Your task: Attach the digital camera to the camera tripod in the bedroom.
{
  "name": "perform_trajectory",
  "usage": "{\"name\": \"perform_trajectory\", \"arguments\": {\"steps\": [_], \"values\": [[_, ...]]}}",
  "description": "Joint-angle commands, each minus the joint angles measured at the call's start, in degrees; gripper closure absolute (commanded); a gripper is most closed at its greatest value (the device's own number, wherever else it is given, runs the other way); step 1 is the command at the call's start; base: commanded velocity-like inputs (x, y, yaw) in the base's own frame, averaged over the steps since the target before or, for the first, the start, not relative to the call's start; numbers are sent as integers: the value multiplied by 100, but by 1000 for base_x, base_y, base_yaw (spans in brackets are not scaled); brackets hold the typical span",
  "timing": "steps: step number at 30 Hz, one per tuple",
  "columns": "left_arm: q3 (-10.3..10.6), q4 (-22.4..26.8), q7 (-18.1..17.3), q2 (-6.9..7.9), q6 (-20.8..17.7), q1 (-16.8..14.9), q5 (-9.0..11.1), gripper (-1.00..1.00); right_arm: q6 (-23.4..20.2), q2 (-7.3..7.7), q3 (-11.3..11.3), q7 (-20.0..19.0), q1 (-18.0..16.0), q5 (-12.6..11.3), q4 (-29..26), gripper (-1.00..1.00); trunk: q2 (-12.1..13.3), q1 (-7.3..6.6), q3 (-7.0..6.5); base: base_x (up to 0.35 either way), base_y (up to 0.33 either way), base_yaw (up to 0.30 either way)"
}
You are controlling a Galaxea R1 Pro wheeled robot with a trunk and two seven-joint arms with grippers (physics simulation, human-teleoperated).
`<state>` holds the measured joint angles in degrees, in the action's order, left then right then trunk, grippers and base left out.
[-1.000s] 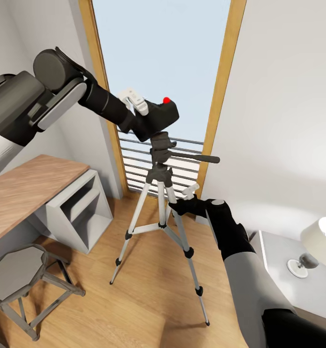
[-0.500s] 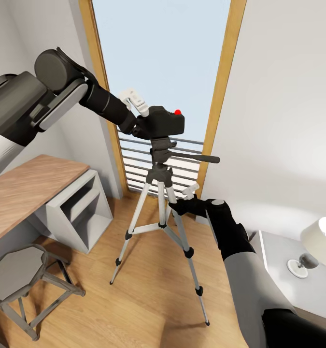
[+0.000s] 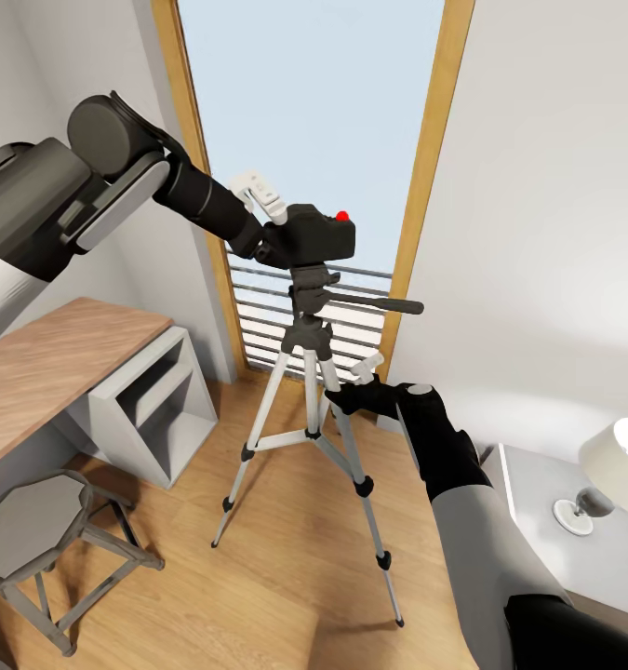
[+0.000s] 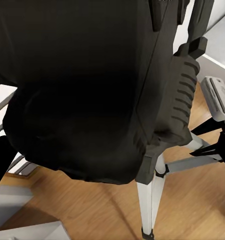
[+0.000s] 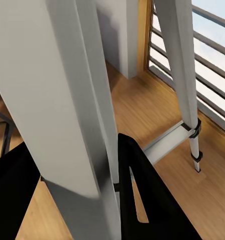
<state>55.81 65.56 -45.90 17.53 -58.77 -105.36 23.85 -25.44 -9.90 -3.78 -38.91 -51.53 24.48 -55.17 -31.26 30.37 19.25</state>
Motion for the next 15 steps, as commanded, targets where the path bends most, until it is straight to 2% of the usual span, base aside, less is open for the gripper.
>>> {"name": "perform_trajectory", "arguments": {"steps": [1,7,10,11,12,14,15], "values": [[5,7,-26,2,-74,-11,187,-100,-14,-10,-18,-46,-4,233,130,100,-8,3,10,0,0,0],[-8,15,-20,10,-74,-11,183,-100,-14,-10,-18,-46,-4,233,130,100,-8,3,10,0,0,0],[-224,20,-57,19,-70,-11,210,-100,-14,-10,-18,-49,-5,232,130,100,-8,3,10,0,0,0],[-325,13,-131,21,-69,-11,269,-100,-14,-10,-18,-49,-5,230,130,100,-8,3,10,0,0,0],[-550,-23,-388,27,-68,-11,468,-100,-14,-10,-18,-49,-5,230,130,100,-8,3,10,0,0,0],[-779,-93,-707,36,-63,-11,712,-100,-14,-10,-18,-51,-5,231,130,100,-8,3,10,0,0,0],[-985,-199,-998,50,-54,-11,923,-100,-14,-10,-18,-53,-6,230,130,100,-8,3,10,0,0,0]]}}
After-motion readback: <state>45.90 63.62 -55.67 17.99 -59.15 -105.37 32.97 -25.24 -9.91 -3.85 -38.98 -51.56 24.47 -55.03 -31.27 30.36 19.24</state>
